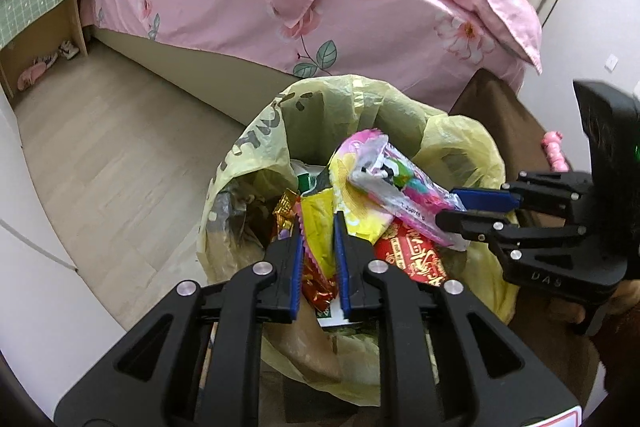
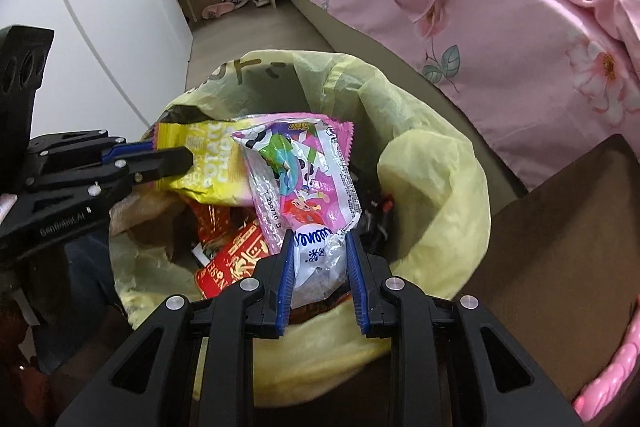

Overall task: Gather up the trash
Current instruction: 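Carry both bags over the trash bag and open both tools to drop them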

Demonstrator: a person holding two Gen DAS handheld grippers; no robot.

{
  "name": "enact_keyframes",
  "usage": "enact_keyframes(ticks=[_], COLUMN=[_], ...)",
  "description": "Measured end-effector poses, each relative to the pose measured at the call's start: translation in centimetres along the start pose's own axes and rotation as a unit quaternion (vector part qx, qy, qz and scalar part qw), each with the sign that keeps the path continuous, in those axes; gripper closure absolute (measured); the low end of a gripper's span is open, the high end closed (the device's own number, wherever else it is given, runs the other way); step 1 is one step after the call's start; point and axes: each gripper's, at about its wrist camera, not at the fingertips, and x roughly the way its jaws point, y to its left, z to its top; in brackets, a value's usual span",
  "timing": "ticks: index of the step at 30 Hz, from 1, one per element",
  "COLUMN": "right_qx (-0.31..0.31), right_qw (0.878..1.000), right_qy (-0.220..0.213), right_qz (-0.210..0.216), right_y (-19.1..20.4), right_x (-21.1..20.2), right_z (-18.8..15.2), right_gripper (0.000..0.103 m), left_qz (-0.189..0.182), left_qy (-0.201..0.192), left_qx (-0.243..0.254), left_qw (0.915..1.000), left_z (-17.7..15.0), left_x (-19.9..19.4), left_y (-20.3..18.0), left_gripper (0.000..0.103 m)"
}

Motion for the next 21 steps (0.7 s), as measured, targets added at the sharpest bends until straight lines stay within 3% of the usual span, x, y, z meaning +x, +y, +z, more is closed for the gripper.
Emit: enact_keyframes(ticks=[7,14,19,21], right_qx=[0.019,0.04,0.066,0.074], right_qw=[0.999,0.997,0.992,0.989], right_qy=[-0.027,-0.062,-0.107,-0.124], right_qz=[0.006,0.01,-0.031,-0.037], right_y=[0.1,-0.1,-0.2,0.0], right_x=[-0.8,-2.8,-6.7,-8.3], right_z=[-0.5,-1.1,-3.0,-4.0], right_gripper=[0.075,0.05,0.049,0.049], left_qz=[-0.007,-0.01,-0.002,-0.015], left_qy=[-0.009,-0.033,-0.059,-0.064], left_qx=[-0.017,-0.034,-0.049,-0.047], left_qw=[0.9998,0.9988,0.997,0.9967], left_z=[-0.1,-0.2,-0.5,-1.0], left_x=[-1.5,-3.7,-6.3,-7.6], left_y=[0.7,0.9,0.2,-1.0], left_gripper=[0.074,0.064,0.053,0.05])
